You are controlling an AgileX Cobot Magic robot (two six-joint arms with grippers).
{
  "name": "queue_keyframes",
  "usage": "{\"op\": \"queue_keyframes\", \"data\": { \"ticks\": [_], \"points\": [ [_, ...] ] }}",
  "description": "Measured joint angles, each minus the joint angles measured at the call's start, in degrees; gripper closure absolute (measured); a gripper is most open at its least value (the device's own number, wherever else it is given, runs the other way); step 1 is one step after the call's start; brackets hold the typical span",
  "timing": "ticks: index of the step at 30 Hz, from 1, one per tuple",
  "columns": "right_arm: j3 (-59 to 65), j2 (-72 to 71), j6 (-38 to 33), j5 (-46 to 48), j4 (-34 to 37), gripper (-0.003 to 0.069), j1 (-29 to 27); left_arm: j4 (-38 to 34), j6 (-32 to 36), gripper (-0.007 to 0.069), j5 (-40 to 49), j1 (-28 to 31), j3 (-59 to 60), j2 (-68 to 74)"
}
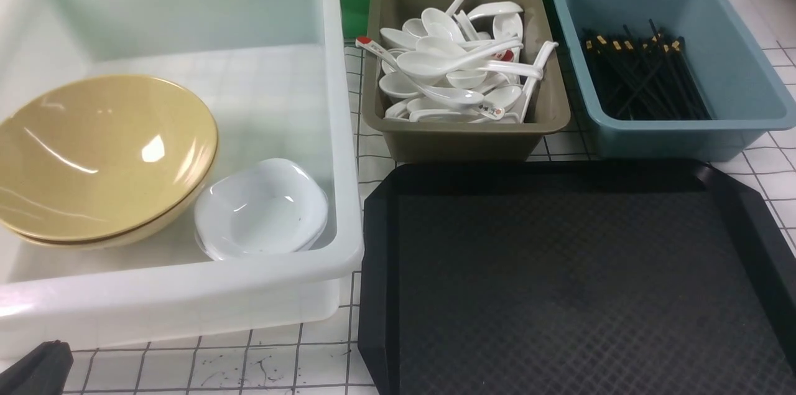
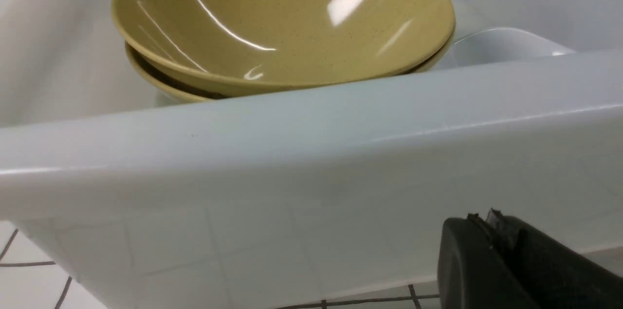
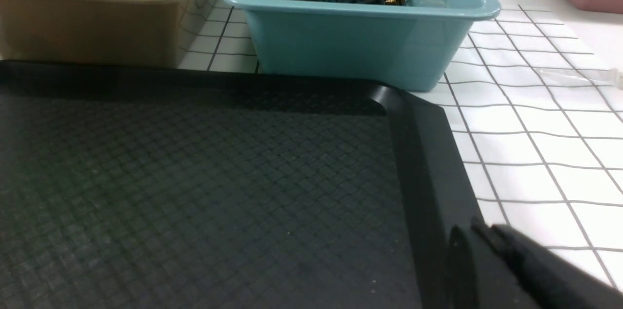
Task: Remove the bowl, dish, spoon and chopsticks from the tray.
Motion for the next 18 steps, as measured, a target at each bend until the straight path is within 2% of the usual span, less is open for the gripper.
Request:
{"op": "queue_keyframes", "data": {
  "ticks": [18],
  "points": [
    [0.0, 0.0, 0.0, 0.0, 0.0, 0.0579, 0.0, 0.0, 0.0, 0.0637, -0.1, 0.0, 0.0, 0.0]
  ]
}}
